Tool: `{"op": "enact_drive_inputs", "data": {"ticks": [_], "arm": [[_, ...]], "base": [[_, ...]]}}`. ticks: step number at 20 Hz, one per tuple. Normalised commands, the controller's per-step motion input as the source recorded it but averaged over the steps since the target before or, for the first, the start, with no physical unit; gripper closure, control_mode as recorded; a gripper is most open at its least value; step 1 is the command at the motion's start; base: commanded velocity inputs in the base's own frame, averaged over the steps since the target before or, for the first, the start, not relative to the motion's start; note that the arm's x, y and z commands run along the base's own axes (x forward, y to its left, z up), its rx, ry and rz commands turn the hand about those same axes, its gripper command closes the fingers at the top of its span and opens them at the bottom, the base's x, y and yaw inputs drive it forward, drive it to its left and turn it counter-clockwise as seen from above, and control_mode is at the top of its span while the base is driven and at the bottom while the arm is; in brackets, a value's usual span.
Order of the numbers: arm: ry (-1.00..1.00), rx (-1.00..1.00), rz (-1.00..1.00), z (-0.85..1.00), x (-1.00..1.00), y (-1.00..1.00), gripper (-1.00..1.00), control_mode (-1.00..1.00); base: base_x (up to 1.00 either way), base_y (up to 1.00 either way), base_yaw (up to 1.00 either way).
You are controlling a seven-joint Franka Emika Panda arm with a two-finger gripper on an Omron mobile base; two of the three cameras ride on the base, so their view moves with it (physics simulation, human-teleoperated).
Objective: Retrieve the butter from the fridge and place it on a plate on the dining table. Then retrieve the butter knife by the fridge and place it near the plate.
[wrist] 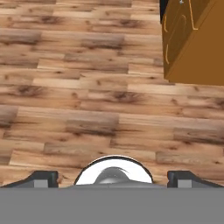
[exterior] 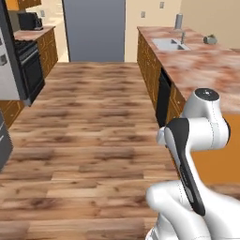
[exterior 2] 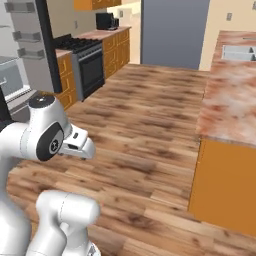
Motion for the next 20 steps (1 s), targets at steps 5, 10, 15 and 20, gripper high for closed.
{"op": "enact_drive_inputs", "data": {"ticks": [5,10,15,20], "arm": [[0.0,0.0,0.0,0.0,0.0,0.0,-1.0,1.0],[0.0,0.0,0.0,0.0,0.0,0.0,-1.0,1.0],[0.0,0.0,0.0,0.0,0.0,0.0,-1.0,1.0],[0.0,0.0,0.0,0.0,0.0,0.0,-1.0,1.0]], "base": [[0.54,0.56,-0.21],[0.51,0.0,-0.04],[0.85,0.0,-0.01],[1.0,0.3,-0.15]]}}
